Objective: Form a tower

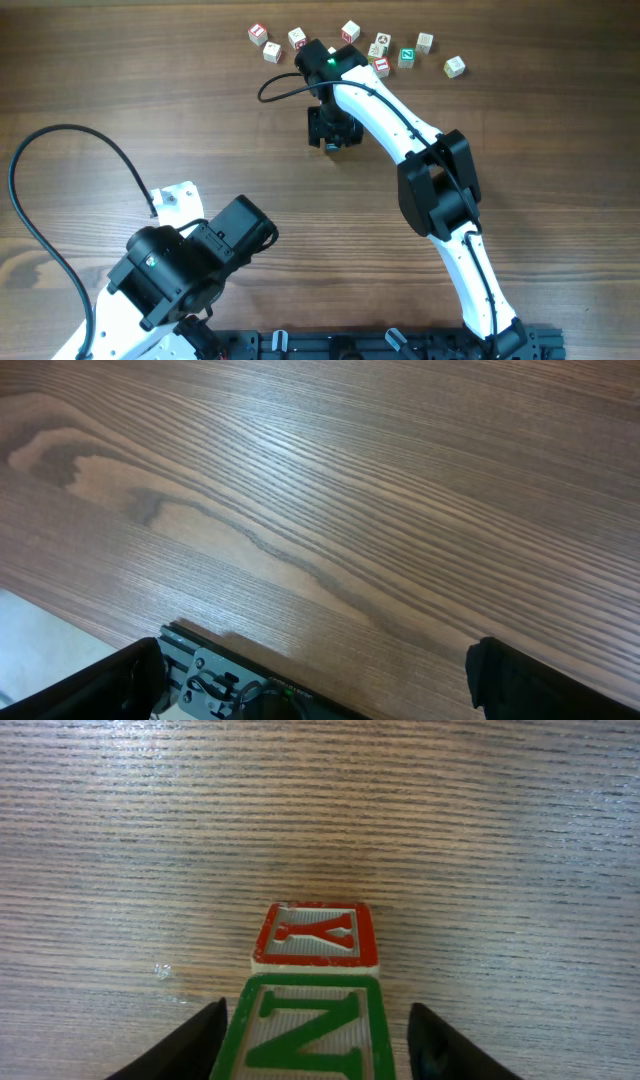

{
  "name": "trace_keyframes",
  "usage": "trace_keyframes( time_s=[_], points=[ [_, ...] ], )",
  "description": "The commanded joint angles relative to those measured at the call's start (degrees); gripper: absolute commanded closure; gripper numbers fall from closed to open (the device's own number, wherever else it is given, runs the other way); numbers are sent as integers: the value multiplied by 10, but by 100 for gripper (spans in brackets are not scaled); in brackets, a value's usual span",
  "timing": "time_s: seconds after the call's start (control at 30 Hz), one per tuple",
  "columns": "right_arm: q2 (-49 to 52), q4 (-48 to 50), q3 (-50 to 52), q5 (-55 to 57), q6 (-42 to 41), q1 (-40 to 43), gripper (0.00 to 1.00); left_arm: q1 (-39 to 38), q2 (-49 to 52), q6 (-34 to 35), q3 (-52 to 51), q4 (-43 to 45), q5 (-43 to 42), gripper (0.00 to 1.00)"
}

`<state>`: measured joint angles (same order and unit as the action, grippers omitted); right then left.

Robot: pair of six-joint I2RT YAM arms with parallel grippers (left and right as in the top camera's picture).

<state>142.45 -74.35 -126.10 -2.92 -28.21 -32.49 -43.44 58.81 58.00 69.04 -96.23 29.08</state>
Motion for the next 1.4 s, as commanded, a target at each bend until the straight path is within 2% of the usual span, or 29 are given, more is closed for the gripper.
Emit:
trace_keyframes(
  time_s=[0.0,0.17,0.2,0.4,0.53,0.6,0.67,0.87,0.97,1.03,1.13,1.27,1.37],
  points=[
    [12,-1,-8,5,-3,-3,34,0,-3,12,0,-1,4,0],
    [12,-30,-52,5,11,-3,4,0,-3,12,0,0,4,0],
    [9,-46,-71,4,24,-3,1,0,-3,11,0,0,4,0],
    [-29,-130,-144,4,163,-3,0,0,-3,12,0,0,4,0],
    [-101,-150,-144,5,180,-3,0,0,-3,12,0,0,4,0],
    [-139,-161,-144,10,156,-3,0,0,-3,12,0,-1,4,0],
    [-201,-178,-143,69,79,0,0,0,-3,12,0,0,4,0],
    [-379,-178,-142,148,-35,14,0,0,-3,12,0,0,4,0],
    [-459,-179,-140,159,-40,14,1,0,-3,11,0,-1,4,0],
    [-532,-179,-123,217,-90,14,0,0,-3,12,0,-1,4,0],
    [-635,-178,-55,287,-140,14,0,0,-3,11,0,-1,4,0],
    [-755,-178,91,376,-215,14,0,0,-3,12,0,0,4,0],
    [-800,-178,161,402,-234,14,0,0,-3,11,0,-1,4,0]
  ],
)
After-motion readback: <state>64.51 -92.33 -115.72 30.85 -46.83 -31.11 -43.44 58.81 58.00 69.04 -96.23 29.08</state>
